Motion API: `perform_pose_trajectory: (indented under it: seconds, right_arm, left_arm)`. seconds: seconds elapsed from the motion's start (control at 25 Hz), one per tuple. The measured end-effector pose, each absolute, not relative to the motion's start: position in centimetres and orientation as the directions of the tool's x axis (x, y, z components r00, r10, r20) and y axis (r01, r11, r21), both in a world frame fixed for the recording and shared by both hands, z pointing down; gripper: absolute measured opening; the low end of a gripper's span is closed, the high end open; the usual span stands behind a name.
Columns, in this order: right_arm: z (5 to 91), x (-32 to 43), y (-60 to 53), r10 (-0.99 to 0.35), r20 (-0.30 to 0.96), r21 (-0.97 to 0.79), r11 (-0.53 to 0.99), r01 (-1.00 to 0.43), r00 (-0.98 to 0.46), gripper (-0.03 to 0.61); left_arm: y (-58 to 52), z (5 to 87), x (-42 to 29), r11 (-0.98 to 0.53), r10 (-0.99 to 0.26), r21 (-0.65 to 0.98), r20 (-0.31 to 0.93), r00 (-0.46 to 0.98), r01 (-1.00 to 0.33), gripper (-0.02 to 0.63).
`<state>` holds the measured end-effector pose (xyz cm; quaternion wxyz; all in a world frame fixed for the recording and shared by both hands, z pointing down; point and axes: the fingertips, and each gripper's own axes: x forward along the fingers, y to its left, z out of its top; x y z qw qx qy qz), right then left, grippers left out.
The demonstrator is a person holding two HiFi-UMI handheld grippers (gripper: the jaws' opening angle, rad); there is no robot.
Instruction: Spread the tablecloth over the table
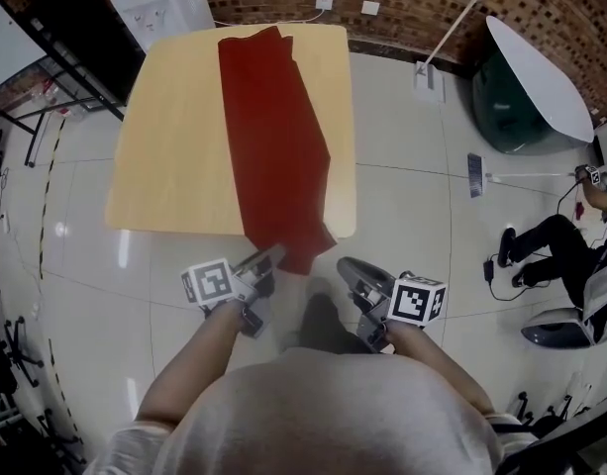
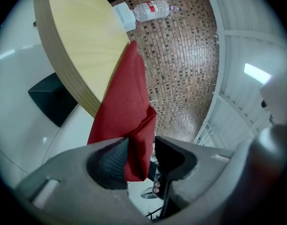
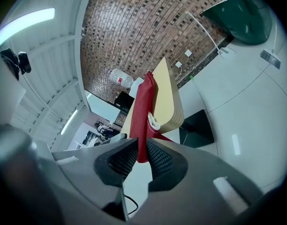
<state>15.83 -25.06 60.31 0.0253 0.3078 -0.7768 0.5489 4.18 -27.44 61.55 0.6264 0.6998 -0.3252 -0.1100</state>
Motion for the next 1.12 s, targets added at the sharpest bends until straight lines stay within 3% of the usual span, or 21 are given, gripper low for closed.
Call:
perform_pose_trajectory:
  seconds: [0.2, 0.36, 0.68, 1.12]
  right_arm:
    - [60.8, 15.3, -25.8, -0.441, 0.381, -0.835, 0.214, -0.507, -0.813, 0.054]
    - [62.2, 15.6, -26.5, -0.434, 0.403, -0.829, 0.200, -0.522, -0.806, 0.075]
    - [64.3, 14.6, -27.0, -0.390, 0.363, -0.858, 0.216, -0.467, -0.846, 0.137]
    - [61.5, 10.8, -27.6, -0.362, 0.212, -0.934, 0.198, -0.297, -0.908, 0.131]
  left_arm:
    - [-27.6, 62.2, 4.4, 0.007, -0.612, 0.962, 0.218, 0.760, -0.271, 0.160]
    - [-27.8, 62.3, 4.8, 0.012, -0.604, 0.964, 0.218, 0.767, -0.265, 0.012]
    - [-27.5, 58.2, 4.8, 0.013, -0.629, 0.992, 0.108, 0.770, -0.129, 0.009]
    - [-27.6, 56.6, 1.6, -0.020, -0.677, 0.987, 0.105, 0.729, -0.161, 0.009]
